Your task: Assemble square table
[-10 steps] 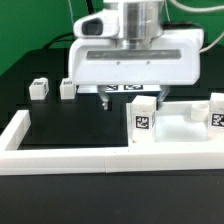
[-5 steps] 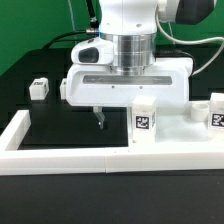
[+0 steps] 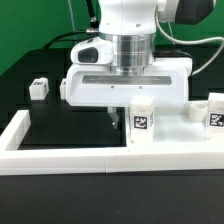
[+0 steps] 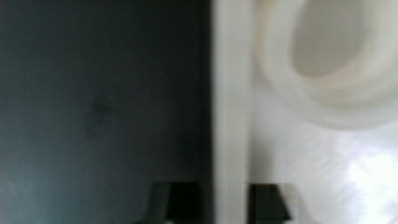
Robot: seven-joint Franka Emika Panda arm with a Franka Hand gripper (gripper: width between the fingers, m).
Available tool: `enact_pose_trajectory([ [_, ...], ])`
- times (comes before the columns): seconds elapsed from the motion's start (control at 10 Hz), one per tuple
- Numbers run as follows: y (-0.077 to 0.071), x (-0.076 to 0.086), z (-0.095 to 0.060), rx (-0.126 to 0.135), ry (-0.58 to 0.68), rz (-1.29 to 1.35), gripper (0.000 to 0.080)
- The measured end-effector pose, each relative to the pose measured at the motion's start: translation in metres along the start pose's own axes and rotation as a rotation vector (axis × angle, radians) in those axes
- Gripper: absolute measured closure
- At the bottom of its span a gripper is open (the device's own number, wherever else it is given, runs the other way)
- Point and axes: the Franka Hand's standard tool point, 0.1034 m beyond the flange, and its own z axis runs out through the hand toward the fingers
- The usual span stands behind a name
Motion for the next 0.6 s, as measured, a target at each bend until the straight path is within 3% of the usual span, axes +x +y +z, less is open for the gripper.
enact_pose_trajectory([
  [0.6, 0.0, -0.0002, 0.0, 0.0, 0.0, 0.0, 0.0736],
])
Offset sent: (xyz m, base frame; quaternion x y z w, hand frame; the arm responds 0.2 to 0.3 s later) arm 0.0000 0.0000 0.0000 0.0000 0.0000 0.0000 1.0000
